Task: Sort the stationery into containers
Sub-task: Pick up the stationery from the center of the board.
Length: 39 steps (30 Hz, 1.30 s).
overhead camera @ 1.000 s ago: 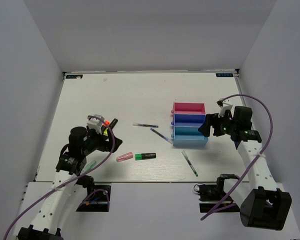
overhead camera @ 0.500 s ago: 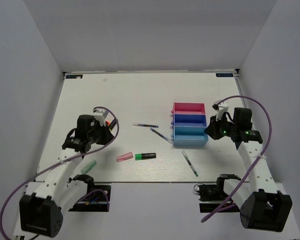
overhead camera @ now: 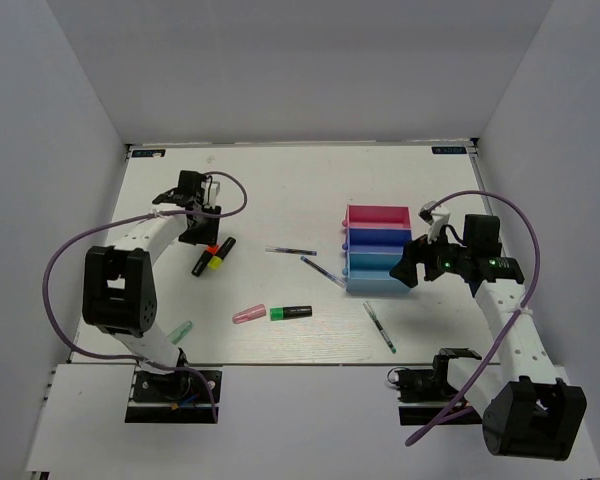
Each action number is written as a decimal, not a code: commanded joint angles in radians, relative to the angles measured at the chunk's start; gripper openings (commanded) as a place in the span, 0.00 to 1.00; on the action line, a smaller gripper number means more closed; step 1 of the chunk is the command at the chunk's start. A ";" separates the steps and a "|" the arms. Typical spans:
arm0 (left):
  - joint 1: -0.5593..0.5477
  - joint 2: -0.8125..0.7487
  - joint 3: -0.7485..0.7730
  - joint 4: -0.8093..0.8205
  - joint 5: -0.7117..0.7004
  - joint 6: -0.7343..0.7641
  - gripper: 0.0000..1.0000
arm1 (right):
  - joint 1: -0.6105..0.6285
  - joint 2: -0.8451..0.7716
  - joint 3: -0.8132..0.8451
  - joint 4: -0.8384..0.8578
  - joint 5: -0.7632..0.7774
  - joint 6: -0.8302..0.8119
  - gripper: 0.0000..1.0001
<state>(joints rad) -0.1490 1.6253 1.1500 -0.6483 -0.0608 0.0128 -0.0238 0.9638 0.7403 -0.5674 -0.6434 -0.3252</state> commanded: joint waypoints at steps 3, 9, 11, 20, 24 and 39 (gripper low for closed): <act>0.040 0.036 0.013 -0.005 -0.030 0.056 0.60 | 0.004 -0.030 0.027 0.004 -0.035 -0.006 0.90; 0.048 0.080 -0.024 0.024 0.018 0.061 0.60 | 0.001 -0.031 0.034 -0.002 -0.024 -0.005 0.90; 0.045 0.093 -0.035 0.042 0.029 0.062 0.60 | 0.001 -0.030 0.031 -0.002 -0.025 -0.005 0.90; 0.048 0.113 -0.111 0.102 0.078 0.056 0.60 | -0.001 -0.022 0.034 -0.005 -0.021 -0.005 0.90; 0.045 0.127 -0.147 0.125 0.018 0.056 0.60 | -0.002 -0.020 0.036 -0.009 -0.027 -0.003 0.90; 0.008 0.027 -0.001 0.041 0.056 0.006 0.00 | -0.002 -0.014 0.030 -0.017 -0.061 -0.023 0.59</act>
<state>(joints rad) -0.1143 1.7367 1.0649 -0.5686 -0.0212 0.0402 -0.0246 0.9455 0.7406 -0.5770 -0.6621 -0.3367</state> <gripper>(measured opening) 0.396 0.668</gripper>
